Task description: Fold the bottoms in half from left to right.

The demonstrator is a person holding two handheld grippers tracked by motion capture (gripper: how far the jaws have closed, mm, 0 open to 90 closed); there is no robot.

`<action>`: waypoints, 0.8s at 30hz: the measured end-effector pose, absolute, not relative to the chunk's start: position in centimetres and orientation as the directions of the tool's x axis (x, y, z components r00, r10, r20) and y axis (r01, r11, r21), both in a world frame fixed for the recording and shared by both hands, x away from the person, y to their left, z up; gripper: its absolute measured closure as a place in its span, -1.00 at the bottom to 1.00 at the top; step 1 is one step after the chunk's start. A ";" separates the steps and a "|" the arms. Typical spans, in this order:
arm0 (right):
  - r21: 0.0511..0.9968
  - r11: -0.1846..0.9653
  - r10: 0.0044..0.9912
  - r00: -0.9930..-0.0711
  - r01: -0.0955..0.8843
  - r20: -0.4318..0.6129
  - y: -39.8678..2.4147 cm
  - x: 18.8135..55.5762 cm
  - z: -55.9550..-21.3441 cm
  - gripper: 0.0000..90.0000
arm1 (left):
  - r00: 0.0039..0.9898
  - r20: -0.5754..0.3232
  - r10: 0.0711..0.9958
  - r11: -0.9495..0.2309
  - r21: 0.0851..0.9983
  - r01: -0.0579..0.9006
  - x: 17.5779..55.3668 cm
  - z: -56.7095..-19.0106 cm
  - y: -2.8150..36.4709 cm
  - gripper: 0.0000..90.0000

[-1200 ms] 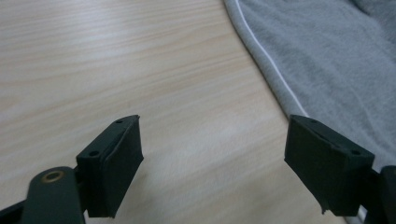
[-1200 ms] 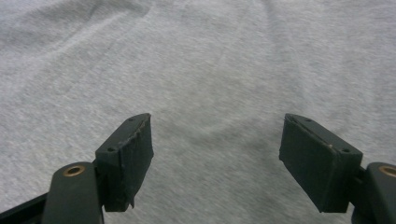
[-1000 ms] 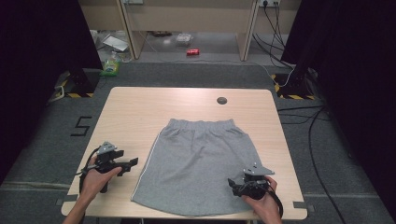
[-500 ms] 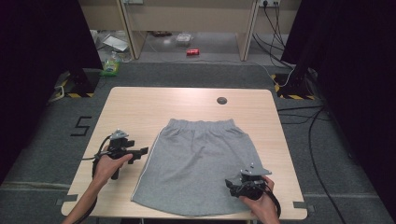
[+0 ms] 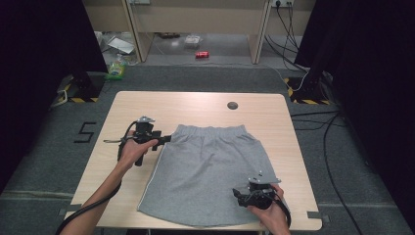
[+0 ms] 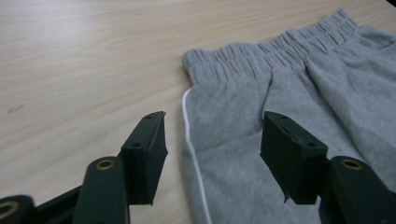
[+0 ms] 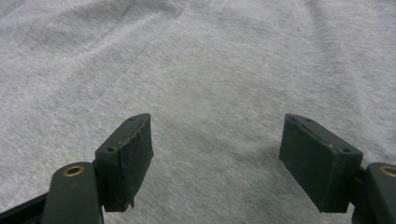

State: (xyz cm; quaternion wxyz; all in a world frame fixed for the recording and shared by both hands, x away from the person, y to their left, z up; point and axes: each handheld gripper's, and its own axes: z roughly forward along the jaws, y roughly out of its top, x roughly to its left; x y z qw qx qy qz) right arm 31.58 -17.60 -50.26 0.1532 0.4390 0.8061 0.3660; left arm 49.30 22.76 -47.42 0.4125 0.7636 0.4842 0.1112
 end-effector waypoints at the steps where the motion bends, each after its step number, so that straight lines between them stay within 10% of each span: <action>1: 0.726 0.346 0.820 -0.568 0.595 0.075 -17.6 31.6 -50.3 -0.43 | 0.504 -0.223 0.835 -0.195 0.736 0.649 49.7 -47.4 22.5 -0.05; 24: 0.717 0.361 0.812 -0.579 0.596 0.073 -17.2 31.7 -50.6 -0.42 | 0.453 -0.227 0.862 -0.204 0.663 0.720 55.1 -49.3 19.0 0.21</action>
